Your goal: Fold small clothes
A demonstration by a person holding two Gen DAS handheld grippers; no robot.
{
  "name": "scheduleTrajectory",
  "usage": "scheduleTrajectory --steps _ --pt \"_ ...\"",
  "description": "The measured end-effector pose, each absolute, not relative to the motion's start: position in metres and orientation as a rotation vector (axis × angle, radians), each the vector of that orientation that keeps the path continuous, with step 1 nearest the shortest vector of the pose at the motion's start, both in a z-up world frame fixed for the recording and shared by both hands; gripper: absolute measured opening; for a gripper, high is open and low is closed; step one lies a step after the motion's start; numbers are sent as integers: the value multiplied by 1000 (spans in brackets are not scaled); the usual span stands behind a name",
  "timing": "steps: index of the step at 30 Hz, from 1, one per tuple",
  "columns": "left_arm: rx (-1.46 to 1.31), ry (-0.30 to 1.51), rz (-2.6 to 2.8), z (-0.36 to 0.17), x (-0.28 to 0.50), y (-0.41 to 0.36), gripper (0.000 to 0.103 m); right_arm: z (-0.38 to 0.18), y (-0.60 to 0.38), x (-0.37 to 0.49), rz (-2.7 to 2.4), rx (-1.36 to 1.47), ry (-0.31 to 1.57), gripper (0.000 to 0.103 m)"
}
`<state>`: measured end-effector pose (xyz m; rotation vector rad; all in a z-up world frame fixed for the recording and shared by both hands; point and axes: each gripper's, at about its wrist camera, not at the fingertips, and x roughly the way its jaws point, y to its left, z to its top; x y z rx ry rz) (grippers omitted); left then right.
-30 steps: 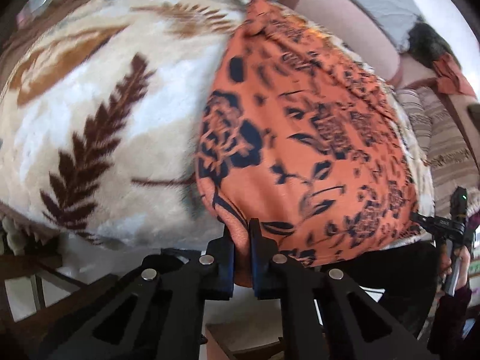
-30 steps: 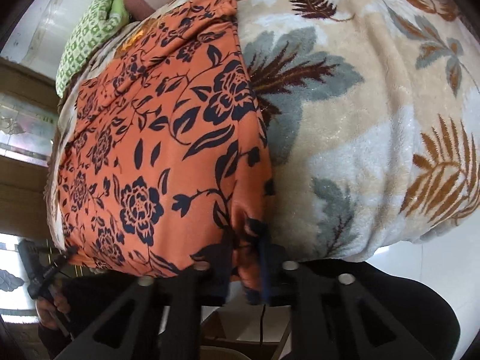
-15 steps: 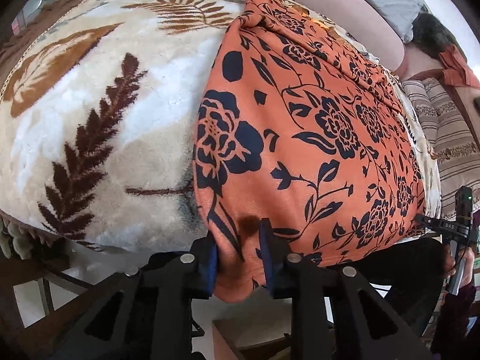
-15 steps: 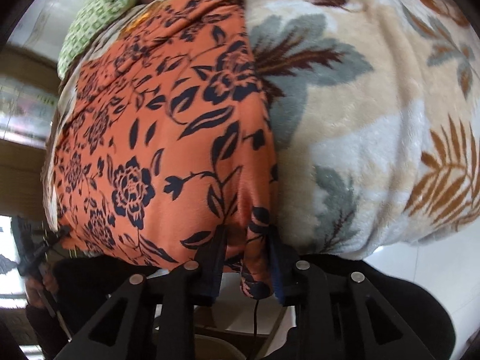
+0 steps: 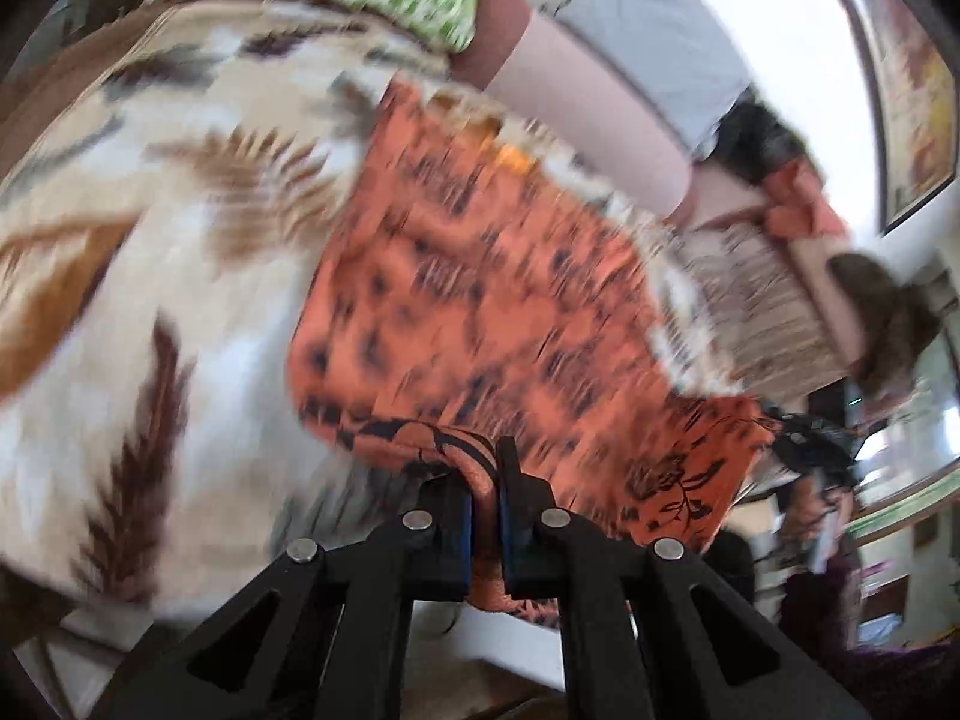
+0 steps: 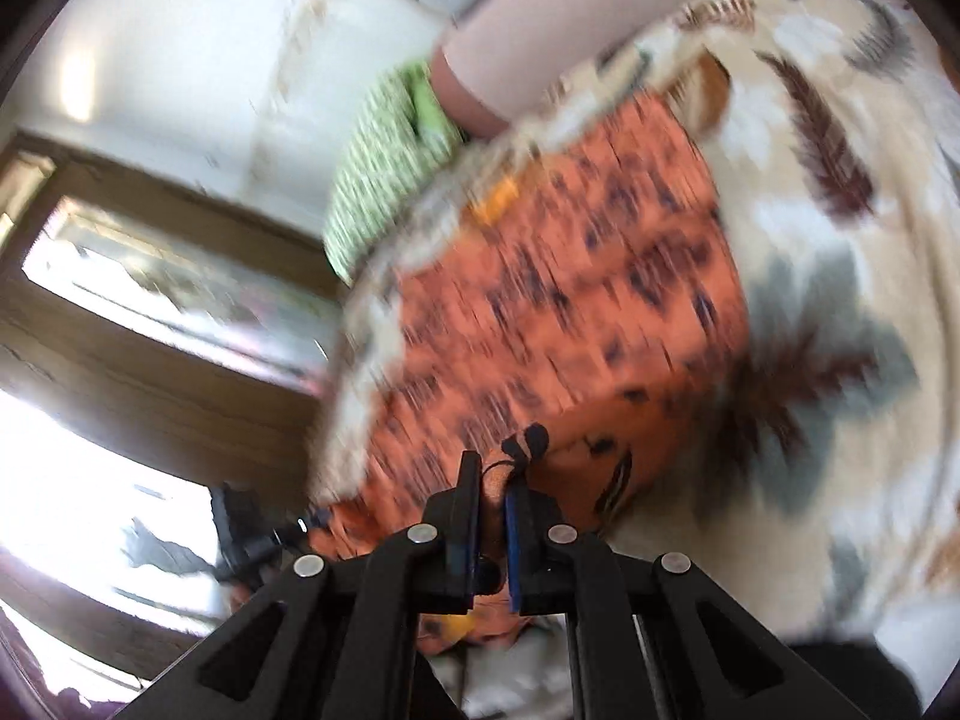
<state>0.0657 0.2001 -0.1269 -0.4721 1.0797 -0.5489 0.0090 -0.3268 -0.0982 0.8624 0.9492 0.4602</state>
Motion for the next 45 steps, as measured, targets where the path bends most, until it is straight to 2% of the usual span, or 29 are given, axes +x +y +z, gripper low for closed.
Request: scheduleTrajectory --steps 4,9,11,16,18,20,26,28,29,30,31,32,33,35,38,41,45 --pt "-511 1022 -530 -105 132 204 6 -88 -360 66 393 957 808 7" --pt "-593 1009 -459 -105 243 210 6 -104 -402 160 232 1045 698 7" --pt "-599 1003 -417 -115 289 203 7 -122 -411 193 175 1083 700 7" --pt "-548 1059 -274 -183 384 170 8 -197 -418 268 -11 1140 809 8" --pt "-528 1075 -232 -206 395 165 11 -223 -416 280 -40 1167 855 8" --pt "-605 1021 -240 -219 395 174 12 -237 -417 278 -7 1222 814 8" --pt "-749 888 -261 -198 382 197 12 -227 -441 254 159 1425 608 9" --pt "-783 813 -286 -178 372 196 19 -209 -436 247 173 1395 596 14" --pt "-785 765 -296 -166 368 195 31 -197 -435 243 181 1368 580 15" --pt "-775 729 -288 -157 365 194 54 -182 -434 238 179 1325 532 24" --pt "-759 674 -260 -144 359 193 66 -171 -436 232 164 1297 481 61" --pt "-731 608 -211 -133 350 192 82 -164 -439 225 151 1285 447 87" --pt "-709 584 -178 -127 345 190 84 -158 -440 215 118 1294 400 103" --pt "-670 607 -190 -119 337 182 84 -155 -439 200 62 1317 339 103" --pt "-628 709 -217 -119 319 158 84 -150 -421 208 103 1268 484 99" --pt "-584 713 -248 -122 274 125 84 -131 -382 213 132 1087 602 86" --pt "-579 789 -201 -161 226 90 84 -116 -317 226 219 847 753 70"
